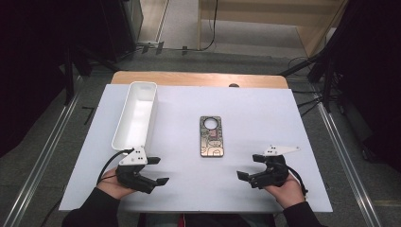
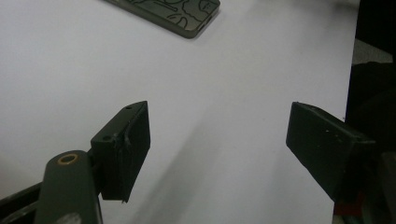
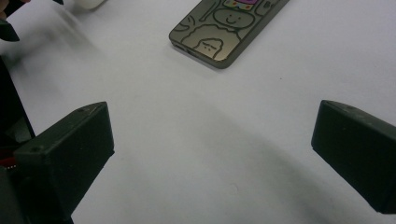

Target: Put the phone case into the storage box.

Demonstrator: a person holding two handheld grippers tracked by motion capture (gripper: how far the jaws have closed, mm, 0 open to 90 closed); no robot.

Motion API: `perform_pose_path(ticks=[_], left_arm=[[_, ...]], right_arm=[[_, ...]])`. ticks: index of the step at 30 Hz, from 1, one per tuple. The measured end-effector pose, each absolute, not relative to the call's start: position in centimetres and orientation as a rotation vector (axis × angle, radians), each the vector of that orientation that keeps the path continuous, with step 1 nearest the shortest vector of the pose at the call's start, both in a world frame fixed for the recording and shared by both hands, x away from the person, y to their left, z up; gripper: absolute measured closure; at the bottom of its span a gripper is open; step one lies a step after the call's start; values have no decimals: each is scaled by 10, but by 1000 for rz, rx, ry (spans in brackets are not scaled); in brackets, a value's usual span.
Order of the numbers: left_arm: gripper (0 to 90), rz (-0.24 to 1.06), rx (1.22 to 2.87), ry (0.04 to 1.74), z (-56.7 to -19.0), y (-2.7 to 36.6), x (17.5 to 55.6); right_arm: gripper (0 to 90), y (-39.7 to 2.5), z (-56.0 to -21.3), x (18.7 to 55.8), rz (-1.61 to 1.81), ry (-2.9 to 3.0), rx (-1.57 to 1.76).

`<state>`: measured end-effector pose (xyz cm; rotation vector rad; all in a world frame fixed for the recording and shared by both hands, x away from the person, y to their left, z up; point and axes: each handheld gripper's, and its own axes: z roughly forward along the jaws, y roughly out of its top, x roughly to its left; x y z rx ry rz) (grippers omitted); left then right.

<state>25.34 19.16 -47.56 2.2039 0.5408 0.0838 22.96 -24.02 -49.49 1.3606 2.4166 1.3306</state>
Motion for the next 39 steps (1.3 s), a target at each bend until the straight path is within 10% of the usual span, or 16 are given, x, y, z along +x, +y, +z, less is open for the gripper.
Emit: perform_pose_path(ticks=[39], left_arm=[[215, 65, 2196, 539, -477, 191, 253]], right_arm=[[0, -222, -492, 260, 1333, 2393, 1377]])
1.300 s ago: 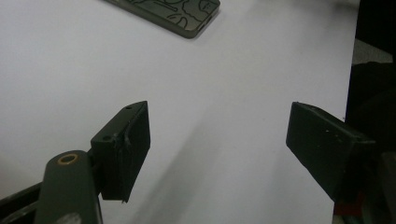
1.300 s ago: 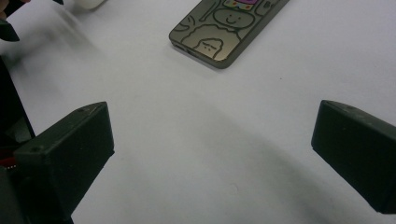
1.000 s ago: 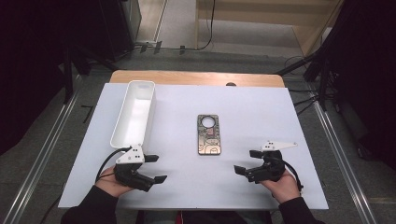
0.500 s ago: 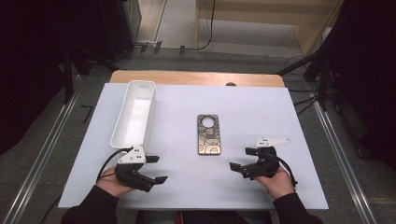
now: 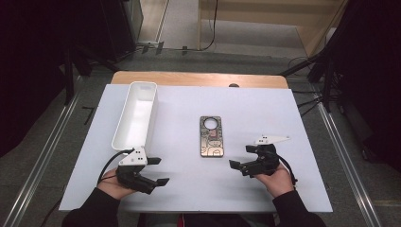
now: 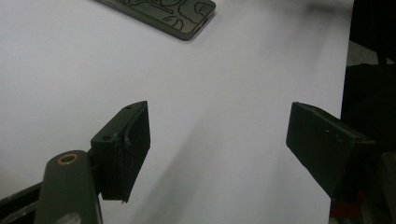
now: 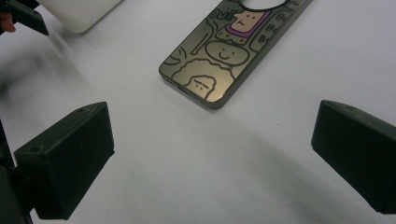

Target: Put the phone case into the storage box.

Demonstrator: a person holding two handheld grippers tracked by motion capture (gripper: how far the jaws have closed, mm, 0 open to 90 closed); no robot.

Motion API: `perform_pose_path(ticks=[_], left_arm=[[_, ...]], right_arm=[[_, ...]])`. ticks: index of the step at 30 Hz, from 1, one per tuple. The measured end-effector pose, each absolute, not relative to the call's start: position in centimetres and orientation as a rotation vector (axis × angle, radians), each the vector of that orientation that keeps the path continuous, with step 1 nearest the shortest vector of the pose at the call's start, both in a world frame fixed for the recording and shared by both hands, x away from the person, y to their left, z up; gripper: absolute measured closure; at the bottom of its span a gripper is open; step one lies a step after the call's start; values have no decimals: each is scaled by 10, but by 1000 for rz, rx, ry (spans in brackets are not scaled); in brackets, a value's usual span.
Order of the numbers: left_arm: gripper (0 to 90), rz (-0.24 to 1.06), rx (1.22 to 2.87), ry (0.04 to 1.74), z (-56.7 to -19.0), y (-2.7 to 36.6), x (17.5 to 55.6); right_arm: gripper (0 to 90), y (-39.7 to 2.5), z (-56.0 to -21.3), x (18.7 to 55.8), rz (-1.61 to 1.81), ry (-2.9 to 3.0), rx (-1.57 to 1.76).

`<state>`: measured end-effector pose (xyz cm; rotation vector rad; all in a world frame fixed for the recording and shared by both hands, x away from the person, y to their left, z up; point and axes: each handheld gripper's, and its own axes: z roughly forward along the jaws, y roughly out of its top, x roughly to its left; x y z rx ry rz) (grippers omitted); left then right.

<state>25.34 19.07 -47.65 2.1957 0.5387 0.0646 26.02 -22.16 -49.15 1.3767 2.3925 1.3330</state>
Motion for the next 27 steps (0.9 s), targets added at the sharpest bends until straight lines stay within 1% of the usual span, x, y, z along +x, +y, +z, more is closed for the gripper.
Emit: perform_pose_path(ticks=[27], left_arm=[[215, 53, 2196, 543, -476, 191, 254]], right_arm=[[0, -200, -482, 284, 1313, 2386, 1361]])
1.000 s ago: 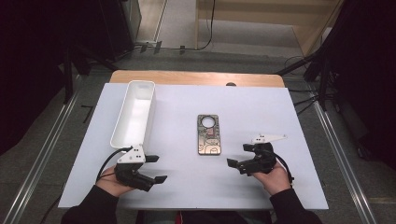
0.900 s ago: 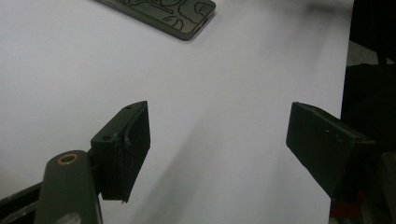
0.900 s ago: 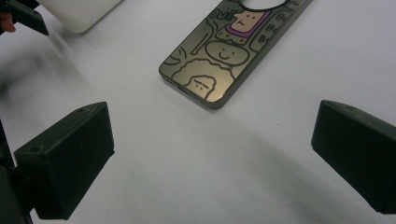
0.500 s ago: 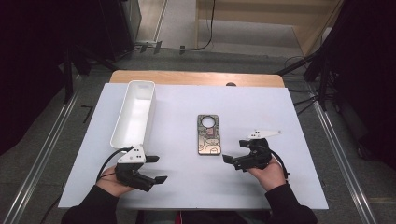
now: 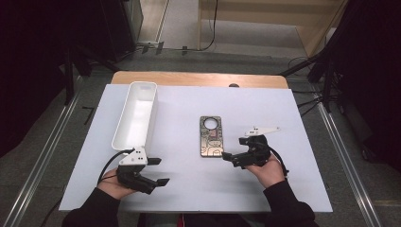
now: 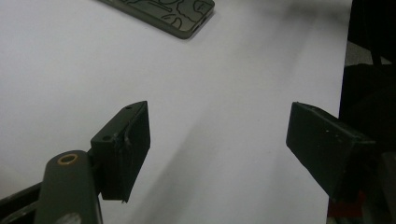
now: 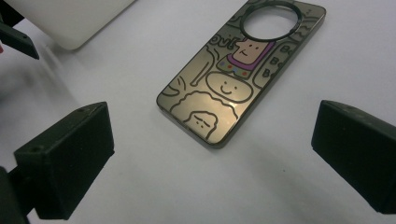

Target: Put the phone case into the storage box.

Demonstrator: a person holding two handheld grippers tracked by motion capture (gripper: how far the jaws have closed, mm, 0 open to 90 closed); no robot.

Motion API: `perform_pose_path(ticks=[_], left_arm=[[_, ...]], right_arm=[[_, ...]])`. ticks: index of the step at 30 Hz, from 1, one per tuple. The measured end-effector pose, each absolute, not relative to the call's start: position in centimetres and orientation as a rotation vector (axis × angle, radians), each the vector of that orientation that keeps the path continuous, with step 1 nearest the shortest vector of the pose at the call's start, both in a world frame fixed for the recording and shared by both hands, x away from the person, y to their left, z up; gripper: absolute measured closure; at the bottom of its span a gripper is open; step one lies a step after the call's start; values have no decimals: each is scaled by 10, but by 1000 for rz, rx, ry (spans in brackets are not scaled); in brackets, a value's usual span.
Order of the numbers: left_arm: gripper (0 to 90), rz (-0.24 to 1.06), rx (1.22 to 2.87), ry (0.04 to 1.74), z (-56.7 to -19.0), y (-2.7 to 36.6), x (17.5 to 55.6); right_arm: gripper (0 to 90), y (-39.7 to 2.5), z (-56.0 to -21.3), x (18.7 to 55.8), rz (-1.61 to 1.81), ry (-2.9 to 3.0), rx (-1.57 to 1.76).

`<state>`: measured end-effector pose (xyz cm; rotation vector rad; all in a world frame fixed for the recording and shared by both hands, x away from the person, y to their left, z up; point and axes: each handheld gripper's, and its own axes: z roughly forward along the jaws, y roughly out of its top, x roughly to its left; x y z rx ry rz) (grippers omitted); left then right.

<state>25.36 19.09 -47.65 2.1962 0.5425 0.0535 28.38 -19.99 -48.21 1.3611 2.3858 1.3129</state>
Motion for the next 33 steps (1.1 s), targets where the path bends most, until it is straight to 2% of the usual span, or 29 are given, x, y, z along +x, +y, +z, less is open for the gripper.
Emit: perform_pose_path(ticks=[33], left_arm=[[215, 41, 2190, 548, -477, 191, 253]], right_arm=[[0, -164, -475, 322, 1258, 2368, 1369]])
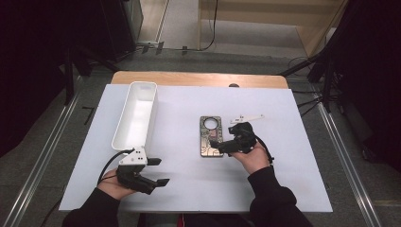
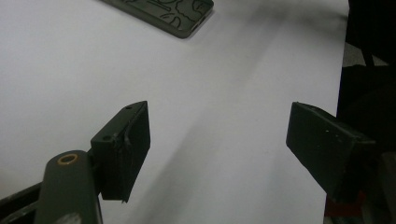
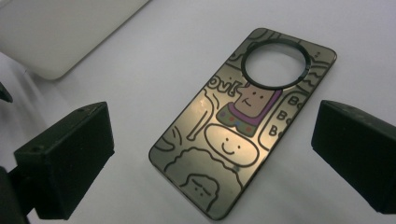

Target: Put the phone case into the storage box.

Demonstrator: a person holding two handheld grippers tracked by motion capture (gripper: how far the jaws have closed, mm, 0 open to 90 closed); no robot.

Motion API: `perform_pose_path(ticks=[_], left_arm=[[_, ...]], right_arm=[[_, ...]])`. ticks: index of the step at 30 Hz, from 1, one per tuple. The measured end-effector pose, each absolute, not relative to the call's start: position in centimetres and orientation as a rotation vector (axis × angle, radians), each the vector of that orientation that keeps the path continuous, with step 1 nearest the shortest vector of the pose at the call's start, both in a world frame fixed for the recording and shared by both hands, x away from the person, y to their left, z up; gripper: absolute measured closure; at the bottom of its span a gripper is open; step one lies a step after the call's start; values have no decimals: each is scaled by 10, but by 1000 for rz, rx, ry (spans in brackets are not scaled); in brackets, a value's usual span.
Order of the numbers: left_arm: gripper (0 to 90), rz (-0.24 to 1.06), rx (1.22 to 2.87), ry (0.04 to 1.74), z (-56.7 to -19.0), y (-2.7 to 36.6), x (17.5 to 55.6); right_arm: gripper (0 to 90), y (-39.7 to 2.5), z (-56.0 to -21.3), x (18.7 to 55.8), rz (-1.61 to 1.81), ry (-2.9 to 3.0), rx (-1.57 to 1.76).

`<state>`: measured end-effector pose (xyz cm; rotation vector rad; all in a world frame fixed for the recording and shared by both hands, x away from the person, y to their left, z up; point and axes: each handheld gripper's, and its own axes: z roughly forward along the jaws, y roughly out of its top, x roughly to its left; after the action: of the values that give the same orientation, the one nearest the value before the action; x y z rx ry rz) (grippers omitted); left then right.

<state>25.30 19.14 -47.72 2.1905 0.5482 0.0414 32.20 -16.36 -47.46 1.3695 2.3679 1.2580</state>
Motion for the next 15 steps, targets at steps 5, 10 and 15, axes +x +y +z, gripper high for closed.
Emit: perform_pose_path(ticks=[5, 10, 15], left_arm=[[215, 41, 2190, 546, -477, 192, 254], [215, 40, 2190, 544, -477, 192, 253], [215, 40, 2194, 542, -477, 192, 253]], right_arm=[[0, -155, -477, 329, 1246, 2365, 1384], [0, -150, -476, 334, 1227, 2345, 1399], [0, -146, -475, 337, 1190, 2323, 1418]])
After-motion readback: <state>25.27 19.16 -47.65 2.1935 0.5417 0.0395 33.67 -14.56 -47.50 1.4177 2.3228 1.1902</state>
